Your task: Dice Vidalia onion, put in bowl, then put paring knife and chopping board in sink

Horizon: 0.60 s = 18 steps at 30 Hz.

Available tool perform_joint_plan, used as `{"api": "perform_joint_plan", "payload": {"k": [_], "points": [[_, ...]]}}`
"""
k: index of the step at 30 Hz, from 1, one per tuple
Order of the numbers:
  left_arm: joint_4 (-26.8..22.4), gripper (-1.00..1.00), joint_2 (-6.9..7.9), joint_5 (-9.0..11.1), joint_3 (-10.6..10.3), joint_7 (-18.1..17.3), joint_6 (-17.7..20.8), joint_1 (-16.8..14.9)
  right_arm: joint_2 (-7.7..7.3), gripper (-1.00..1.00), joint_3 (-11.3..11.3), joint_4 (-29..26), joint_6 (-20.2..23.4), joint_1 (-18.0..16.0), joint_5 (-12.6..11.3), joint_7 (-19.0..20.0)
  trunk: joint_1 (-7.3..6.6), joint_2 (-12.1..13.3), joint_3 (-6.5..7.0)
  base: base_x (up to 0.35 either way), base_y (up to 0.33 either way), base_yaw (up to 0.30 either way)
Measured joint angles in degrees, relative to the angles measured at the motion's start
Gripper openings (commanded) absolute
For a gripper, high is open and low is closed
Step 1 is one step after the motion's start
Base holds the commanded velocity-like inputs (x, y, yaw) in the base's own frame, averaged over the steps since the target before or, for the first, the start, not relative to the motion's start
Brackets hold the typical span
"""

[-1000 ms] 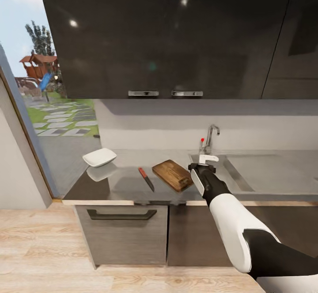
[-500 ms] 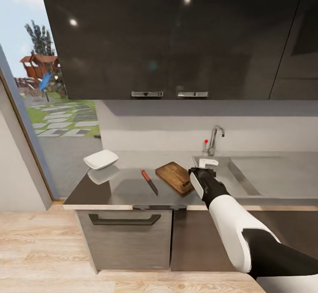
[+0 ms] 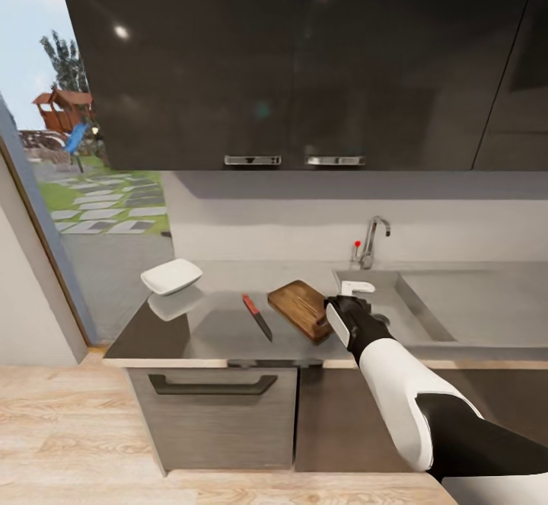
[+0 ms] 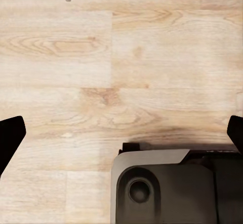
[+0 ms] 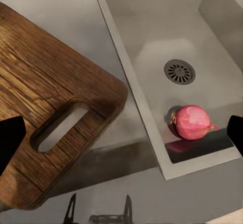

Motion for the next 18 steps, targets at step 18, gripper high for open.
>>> {"api": "perform_joint_plan", "payload": {"k": [18], "points": [[0.05,1.00,0.00,0.00,0.00,0.01,-0.04,0.00,0.00,1.00,0.02,1.60,0.00,0.02,0.00,0.08,0.01,0.06,-1.17,0.045,-0.017,0.000]]}}
